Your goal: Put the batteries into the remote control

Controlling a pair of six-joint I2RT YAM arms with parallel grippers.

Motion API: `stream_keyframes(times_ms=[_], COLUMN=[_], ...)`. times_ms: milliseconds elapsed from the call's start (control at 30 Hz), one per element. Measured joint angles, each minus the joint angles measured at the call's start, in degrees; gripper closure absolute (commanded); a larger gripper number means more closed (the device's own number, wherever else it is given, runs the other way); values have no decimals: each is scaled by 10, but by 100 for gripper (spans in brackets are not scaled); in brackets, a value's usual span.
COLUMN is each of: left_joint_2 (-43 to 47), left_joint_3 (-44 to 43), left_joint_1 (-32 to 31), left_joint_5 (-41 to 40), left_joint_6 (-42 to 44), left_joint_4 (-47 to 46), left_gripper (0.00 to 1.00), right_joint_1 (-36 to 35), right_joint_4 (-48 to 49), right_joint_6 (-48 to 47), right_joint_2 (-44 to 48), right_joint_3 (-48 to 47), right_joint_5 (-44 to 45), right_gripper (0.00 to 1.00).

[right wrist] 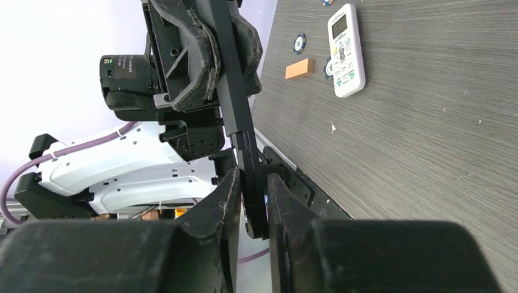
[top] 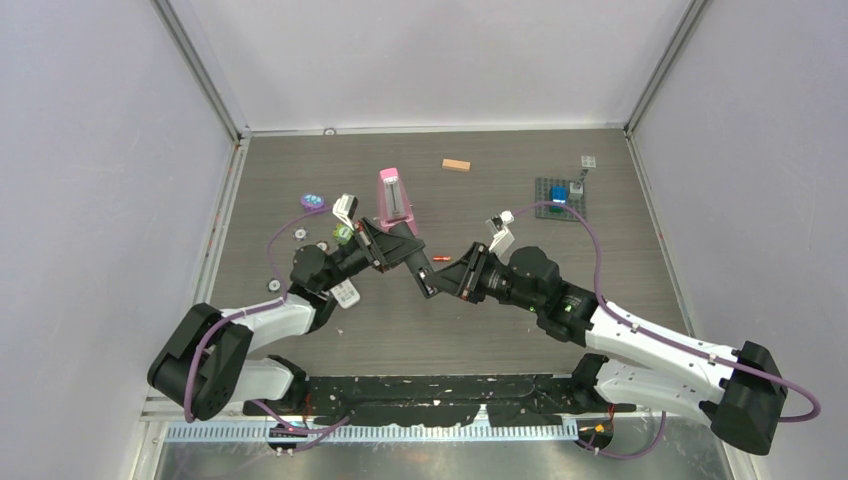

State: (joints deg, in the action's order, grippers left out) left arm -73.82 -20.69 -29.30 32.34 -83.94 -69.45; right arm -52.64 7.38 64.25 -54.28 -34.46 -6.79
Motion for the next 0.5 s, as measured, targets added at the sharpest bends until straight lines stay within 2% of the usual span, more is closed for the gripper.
stream_keyframes(times_ms=[167, 367, 500], left_joint_2=[0, 0, 1], left_joint_3=[0, 0, 0], left_joint_1=[2, 3, 1], left_joint_5=[-3, -8, -8], left_joint_6=[-12, -10, -2], left_joint_4=[0, 0, 0], left_gripper=[100, 100, 100], right_joint_1=[0, 2, 2], right_joint_4=[7, 2, -8], right_joint_6=[-4, -5, -6], right_joint_2=[-3, -10, -15], right_joint_3=[-3, -9, -13], right_joint_5=[-5, -6, -6], right_gripper=[80, 64, 49])
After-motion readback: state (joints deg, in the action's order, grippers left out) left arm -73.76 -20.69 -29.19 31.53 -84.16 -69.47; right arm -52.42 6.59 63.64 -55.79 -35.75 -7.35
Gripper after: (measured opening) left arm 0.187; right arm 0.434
